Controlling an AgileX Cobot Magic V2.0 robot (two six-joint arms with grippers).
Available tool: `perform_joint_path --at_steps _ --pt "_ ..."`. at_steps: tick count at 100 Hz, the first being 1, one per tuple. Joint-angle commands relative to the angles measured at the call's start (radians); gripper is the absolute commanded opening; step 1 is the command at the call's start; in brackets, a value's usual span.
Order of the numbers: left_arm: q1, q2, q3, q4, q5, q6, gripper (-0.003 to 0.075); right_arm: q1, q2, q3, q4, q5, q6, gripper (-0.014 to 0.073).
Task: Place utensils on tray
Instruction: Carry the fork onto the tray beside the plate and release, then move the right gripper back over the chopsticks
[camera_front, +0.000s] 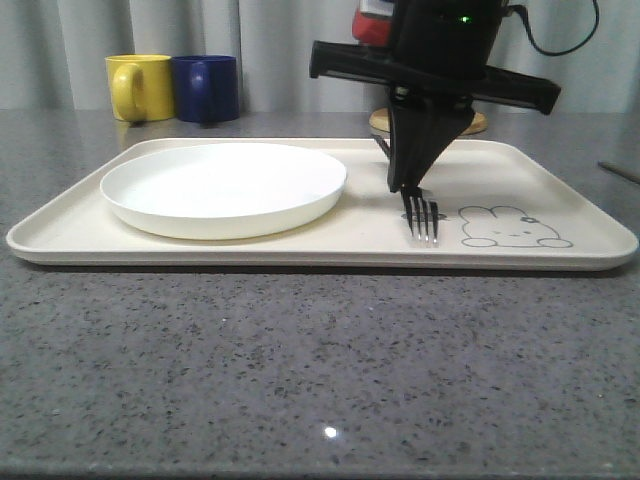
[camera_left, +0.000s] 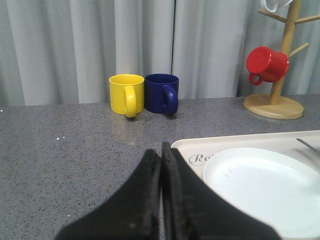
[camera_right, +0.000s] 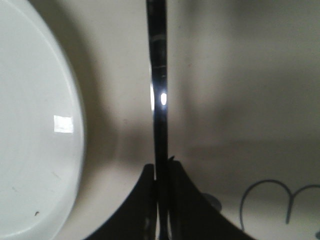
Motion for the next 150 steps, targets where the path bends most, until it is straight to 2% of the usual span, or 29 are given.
perform_joint_path --at_steps 1,15,41,53,65,88,116,135,150 --pt "-0.005 0.006 -0.026 -0.006 -0.08 -0.008 -0.0018 0.0 -0.031 -0.031 -0.004 -0.032 0.007 -0.0043" --pt "-0.005 0.006 -0.026 -0.006 -0.08 -0.008 -0.0018 0.0 -0.023 -0.031 -0.004 -0.036 0.007 -0.0001" --pt "-0.005 0.006 -0.026 -0.006 -0.08 -0.008 -0.0018 0.0 -0.023 -0.031 -0.004 -0.035 0.007 0.0253" --pt "-0.005 0.006 -0.026 -0.006 -0.08 -0.008 -0.0018 0.0 -0.024 -0.031 -0.004 -0.035 0.007 0.032" --pt "-0.005 0.006 -0.026 -0.006 -0.08 -0.008 -0.0018 0.0 -0.029 -0.062 -0.011 -0.013 -0.018 0.0323" --pt "-0.005 0.006 -0.026 -0.006 -0.08 -0.008 -0.0018 -0.037 -0.085 -0.153 -0.011 0.049 -0.172 0.0323" --pt "-0.005 0.006 -0.026 -0.006 -0.08 -0.008 -0.0018 -0.25 -0.132 -0.16 -0.011 0.171 -0.358 0.0322" --pt "-0.005 0.006 -0.026 -0.006 -0.08 -0.008 -0.0018 -0.4 -0.132 -0.147 -0.011 0.179 -0.424 0.0323" --pt "-0.005 0.006 -0.026 -0.006 -0.08 -0.008 -0.0018 -0.477 -0.127 -0.128 -0.011 0.178 -0.464 0.0323"
